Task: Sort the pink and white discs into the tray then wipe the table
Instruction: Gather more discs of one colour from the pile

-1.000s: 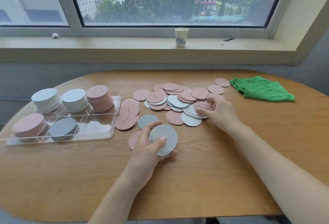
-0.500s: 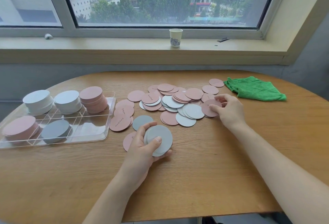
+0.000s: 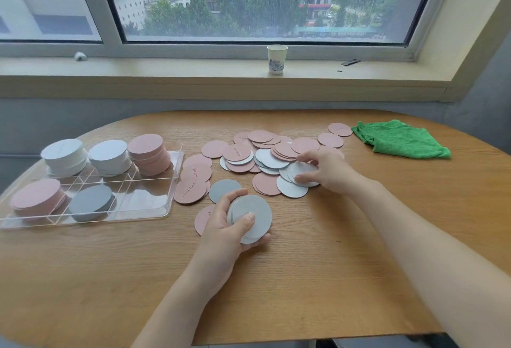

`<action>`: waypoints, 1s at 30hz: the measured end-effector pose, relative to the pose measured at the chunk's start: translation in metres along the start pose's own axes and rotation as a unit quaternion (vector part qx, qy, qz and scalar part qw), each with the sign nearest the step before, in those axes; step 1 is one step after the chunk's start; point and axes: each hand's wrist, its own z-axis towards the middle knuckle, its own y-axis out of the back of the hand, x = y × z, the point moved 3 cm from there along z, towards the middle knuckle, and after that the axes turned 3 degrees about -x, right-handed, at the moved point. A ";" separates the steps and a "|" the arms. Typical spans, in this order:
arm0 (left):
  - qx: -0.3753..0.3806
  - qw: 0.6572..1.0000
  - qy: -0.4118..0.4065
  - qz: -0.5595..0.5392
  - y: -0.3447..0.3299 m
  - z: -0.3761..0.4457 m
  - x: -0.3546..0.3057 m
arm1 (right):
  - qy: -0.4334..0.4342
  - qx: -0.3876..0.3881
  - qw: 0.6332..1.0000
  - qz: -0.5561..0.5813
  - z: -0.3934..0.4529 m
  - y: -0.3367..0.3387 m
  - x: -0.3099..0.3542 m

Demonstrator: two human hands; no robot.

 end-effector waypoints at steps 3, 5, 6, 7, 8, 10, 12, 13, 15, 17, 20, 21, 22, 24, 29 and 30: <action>0.000 1.000 0.000 0.003 0.000 0.001 0.000 | -0.006 0.006 1.000 -0.008 0.003 0.000 0.000; 0.003 1.000 -0.001 0.005 0.001 0.001 0.001 | 0.000 -0.015 1.000 -0.002 0.000 0.001 0.000; 0.005 1.000 -0.002 0.006 0.001 0.002 0.001 | 0.009 -0.033 0.999 0.002 -0.002 0.003 0.001; 0.006 1.000 -0.003 0.007 0.002 0.003 0.002 | 0.015 -0.054 0.998 0.012 -0.006 0.005 0.002; 0.008 1.000 -0.004 0.006 0.003 0.004 0.003 | 0.016 -0.072 0.997 0.032 -0.009 0.008 0.002; 0.011 1.000 -0.004 0.001 0.006 0.007 0.006 | 0.006 -0.092 0.990 0.104 -0.017 0.012 0.002; 0.014 1.000 -0.003 -0.007 0.007 0.009 0.009 | -0.006 -0.087 0.979 0.186 -0.026 0.014 0.005; 0.014 1.000 -0.005 -0.011 0.008 0.009 0.010 | -0.009 -0.078 0.971 0.228 -0.031 0.014 0.007; 0.008 1.000 -0.014 -0.018 0.008 0.010 0.010 | -0.019 -0.040 0.948 0.315 -0.043 0.010 0.016; 0.002 0.999 -0.026 -0.022 0.009 0.011 0.011 | -0.035 0.010 0.919 0.393 -0.056 0.003 0.026; -0.003 0.999 -0.043 -0.016 0.010 0.012 0.010 | -0.020 0.053 0.903 0.425 -0.074 -0.010 0.043; -0.001 0.999 -0.043 -0.018 0.010 0.012 0.010 | -0.012 0.058 0.910 0.411 -0.079 -0.015 0.050; 0.006 0.999 -0.041 -0.026 0.010 0.011 0.010 | -0.005 0.055 0.916 0.397 -0.083 -0.020 0.055; 0.019 0.999 -0.034 -0.038 0.009 0.011 0.009 | 0.003 0.036 0.926 0.376 -0.090 -0.030 0.063; 0.042 0.998 -0.040 -0.010 0.010 0.010 0.009 | 0.021 -0.032 0.938 0.344 -0.094 -0.050 0.069; 0.049 0.998 -0.042 0.005 0.010 0.009 0.009 | 0.024 -0.040 0.941 0.336 -0.095 -0.052 0.069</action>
